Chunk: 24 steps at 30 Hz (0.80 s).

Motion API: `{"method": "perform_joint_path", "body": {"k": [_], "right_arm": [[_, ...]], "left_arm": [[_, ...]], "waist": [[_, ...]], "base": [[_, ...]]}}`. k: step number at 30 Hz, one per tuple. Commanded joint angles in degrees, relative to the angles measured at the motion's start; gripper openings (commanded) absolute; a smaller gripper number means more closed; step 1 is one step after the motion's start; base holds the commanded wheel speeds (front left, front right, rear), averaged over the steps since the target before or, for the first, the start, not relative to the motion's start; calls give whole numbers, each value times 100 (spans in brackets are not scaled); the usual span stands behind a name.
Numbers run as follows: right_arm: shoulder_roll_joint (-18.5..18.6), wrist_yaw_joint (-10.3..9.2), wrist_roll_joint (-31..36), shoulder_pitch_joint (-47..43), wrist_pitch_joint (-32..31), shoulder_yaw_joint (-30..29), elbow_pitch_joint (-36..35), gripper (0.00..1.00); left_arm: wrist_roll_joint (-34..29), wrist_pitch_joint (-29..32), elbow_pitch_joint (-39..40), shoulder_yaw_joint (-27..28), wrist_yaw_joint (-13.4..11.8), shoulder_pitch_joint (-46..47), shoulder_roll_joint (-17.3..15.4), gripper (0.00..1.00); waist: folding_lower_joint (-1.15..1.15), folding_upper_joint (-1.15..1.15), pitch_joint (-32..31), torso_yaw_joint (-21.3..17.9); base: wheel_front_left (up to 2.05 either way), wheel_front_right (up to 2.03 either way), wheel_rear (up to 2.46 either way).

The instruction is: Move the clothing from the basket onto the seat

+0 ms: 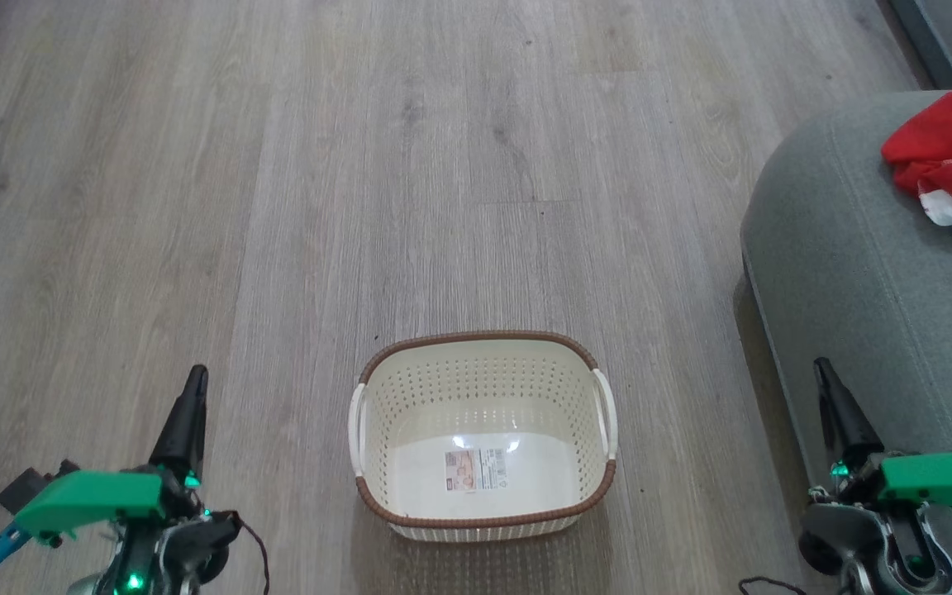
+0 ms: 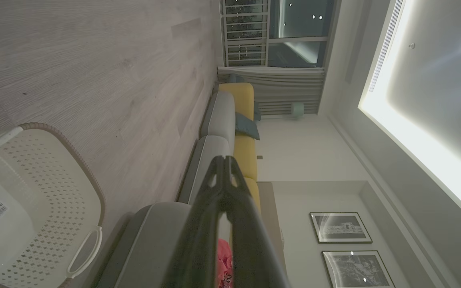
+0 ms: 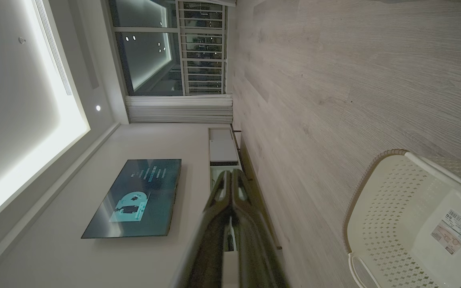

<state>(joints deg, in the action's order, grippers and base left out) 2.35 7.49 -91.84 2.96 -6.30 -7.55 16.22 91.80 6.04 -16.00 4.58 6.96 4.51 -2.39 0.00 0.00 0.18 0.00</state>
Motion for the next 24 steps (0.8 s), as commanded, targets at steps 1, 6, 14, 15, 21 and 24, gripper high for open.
{"method": "perform_joint_path", "body": {"k": [1, 6, 14, 15, 21, 24], "right_arm": [[53, 0, -34, 322, -17, 105, -220, 0], [53, 0, -34, 322, -17, 105, -220, 0], [53, 0, -34, 322, -17, 105, -220, 0], [53, 0, -34, 322, -17, 105, -220, 0], [53, 0, -34, 322, -17, 105, -220, 0], [53, 0, -34, 322, -17, 105, -220, 0]], "left_arm": [[38, 44, 196, 193, 53, 168, -49, 0], [38, 44, 196, 193, 53, 168, -49, 0], [38, 44, 196, 193, 53, 168, -49, 0], [38, 44, 196, 193, 53, 168, -49, 0], [38, 44, 196, 193, 53, 168, -49, 0], [38, 44, 196, 193, 53, 168, -49, 0]], "waist": [[0, 0, 0, 0], [0, 0, 0, 0], [0, 0, 0, 0], [0, 0, 0, 0], [0, 0, 0, 0], [0, 0, 0, 0]], "base": [[0, 0, 0], [0, 0, 0], [0, 0, 0], [0, 0, 0], [0, 0, 0], [0, 0, 0]]}}
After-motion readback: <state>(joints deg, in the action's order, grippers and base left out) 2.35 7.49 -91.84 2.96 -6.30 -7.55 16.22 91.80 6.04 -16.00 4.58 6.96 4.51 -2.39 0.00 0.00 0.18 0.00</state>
